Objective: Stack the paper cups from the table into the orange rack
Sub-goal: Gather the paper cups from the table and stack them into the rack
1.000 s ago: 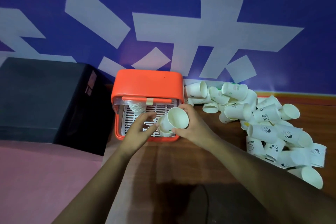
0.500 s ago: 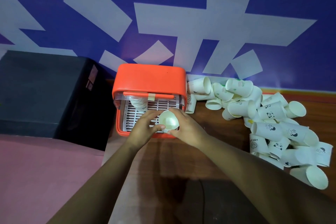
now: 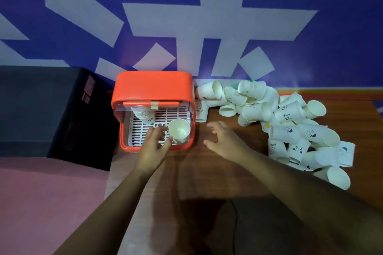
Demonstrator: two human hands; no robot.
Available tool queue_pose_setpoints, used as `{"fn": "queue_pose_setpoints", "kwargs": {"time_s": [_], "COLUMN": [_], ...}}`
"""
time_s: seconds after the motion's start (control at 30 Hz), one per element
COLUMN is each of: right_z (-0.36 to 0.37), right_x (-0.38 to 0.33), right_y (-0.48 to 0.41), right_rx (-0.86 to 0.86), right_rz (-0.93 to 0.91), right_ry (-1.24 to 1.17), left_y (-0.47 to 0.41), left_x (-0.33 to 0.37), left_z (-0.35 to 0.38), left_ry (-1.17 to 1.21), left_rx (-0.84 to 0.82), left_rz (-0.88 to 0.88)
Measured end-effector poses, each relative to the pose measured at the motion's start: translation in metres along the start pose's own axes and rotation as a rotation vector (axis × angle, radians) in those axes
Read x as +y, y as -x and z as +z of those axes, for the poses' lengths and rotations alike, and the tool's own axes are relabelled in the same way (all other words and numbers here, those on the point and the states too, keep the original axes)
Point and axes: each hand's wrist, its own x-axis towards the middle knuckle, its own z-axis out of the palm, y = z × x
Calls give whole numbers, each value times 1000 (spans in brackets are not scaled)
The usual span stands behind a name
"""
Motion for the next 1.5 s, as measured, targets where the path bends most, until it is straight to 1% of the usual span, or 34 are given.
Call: {"fn": "queue_pose_setpoints", "kwargs": {"time_s": [0.1,0.23,0.33,0.43,0.5,0.57,0.63,0.7,0.77,0.87,0.9,0.93,0.97,1.03,1.07,1.13,1.17,1.2,1.27,1.37,1.43,1.5], "right_z": [-29,-60,-75,-81,-79,-74,-68,-64,-61,-66,-72,-79,-89,-106,-114,-125,-130,-133,-134,-125,-115,-111], "right_x": [40,102,148,184,206,224,236,241,248,247,244,243,242,251,259,283,295,307,327,341,344,343], "right_y": [39,87,116,137,147,152,154,153,153,157,160,163,166,170,172,177,181,187,197,202,199,197], "right_rx": [8,72,120,232,245,240,228,193,181,170,153,144,143,183,242,399,445,445,349,218,209,210], "right_rz": [68,224,373,471,557,615,688,739,748,678,643,599,546,459,440,460,489,527,606,641,620,577], "right_ry": [33,73,170,209,163,65,-97,-330,-543,-654,-692,-711,-710,-620,-543,-373,-263,-141,19,8,-34,-15], "left_y": [17,27,27,27,31,38,46,50,52,48,46,44,44,44,44,47,48,49,51,53,54,54], "left_x": [25,62,92,116,130,140,147,147,144,137,136,135,137,143,149,158,161,165,169,169,170,169], "left_z": [23,76,130,184,224,261,292,315,330,337,339,341,341,341,342,344,346,347,350,354,355,353], "left_ry": [18,37,-49,-172,-219,-259,-260,-286,-364,-488,-466,-407,-331,-174,-96,43,101,145,184,201,206,222], "left_rx": [-63,-290,-443,-526,-599,-681,-748,-800,-799,-705,-685,-690,-702,-674,-642,-595,-581,-569,-554,-552,-546,-537], "left_rz": [55,105,135,123,126,153,145,124,188,335,382,390,359,240,163,12,-37,-75,-102,-116,-128,-131]}}
